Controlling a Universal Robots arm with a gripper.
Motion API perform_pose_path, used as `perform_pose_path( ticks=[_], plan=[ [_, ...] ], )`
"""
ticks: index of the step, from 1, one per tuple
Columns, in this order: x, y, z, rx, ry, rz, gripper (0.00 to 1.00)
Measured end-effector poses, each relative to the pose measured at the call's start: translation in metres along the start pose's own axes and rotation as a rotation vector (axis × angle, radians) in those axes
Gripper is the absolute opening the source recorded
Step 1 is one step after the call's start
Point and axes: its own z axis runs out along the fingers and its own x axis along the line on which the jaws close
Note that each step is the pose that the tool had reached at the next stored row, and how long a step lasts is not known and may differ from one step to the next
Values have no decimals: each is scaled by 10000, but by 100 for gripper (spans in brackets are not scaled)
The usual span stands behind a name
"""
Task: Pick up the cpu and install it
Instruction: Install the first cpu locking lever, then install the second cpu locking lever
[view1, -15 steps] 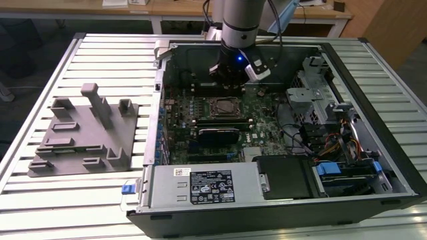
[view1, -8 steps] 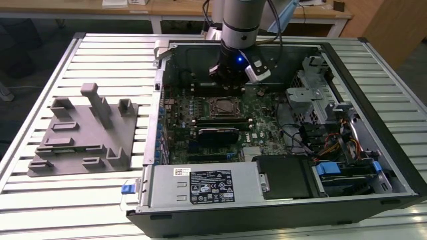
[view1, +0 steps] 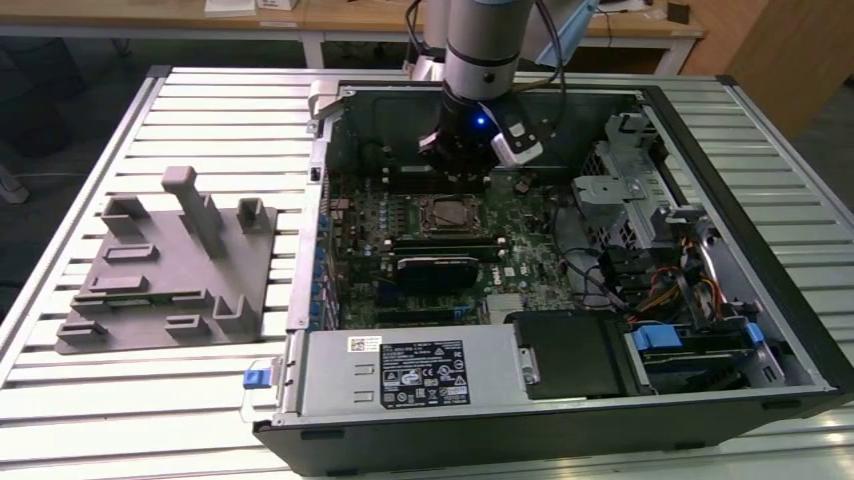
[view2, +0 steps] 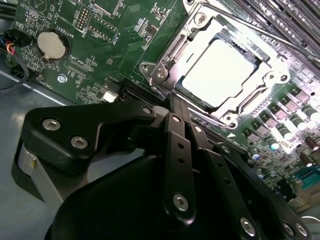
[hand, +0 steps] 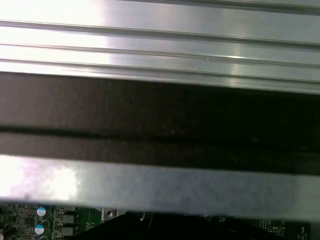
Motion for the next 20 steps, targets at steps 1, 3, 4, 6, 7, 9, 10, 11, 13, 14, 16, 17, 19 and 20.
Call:
perform_pose_path(
  ticks=[1, 3, 4, 6, 7, 9, 10, 11, 13, 14, 16, 17, 19, 20],
  plan=[
    [0, -3, 0, 1, 0, 0, 11],
    [0, -8, -1, 1, 1, -1, 11],
    [0, -11, -1, 1, 0, -1, 11],
    [1, -19, -2, 2, 1, -2, 11],
    [1, -22, -2, 1, 1, -1, 11],
    [2, -32, -3, 2, 1, -1, 11],
    [2, -37, -3, 1, 1, -1, 11],
    [2, -41, -3, 1, 1, -1, 11],
    [2, -50, -4, 1, 1, -1, 11],
    [3, -55, -4, 1, 1, -1, 11],
    [3, -65, -5, 1, 1, -1, 11],
    [3, -70, -5, 1, 1, -1, 11],
    [4, -74, -6, 1, 0, 0, 11],
    [4, -75, -11, 4, 2, 1, 11]
  ],
)
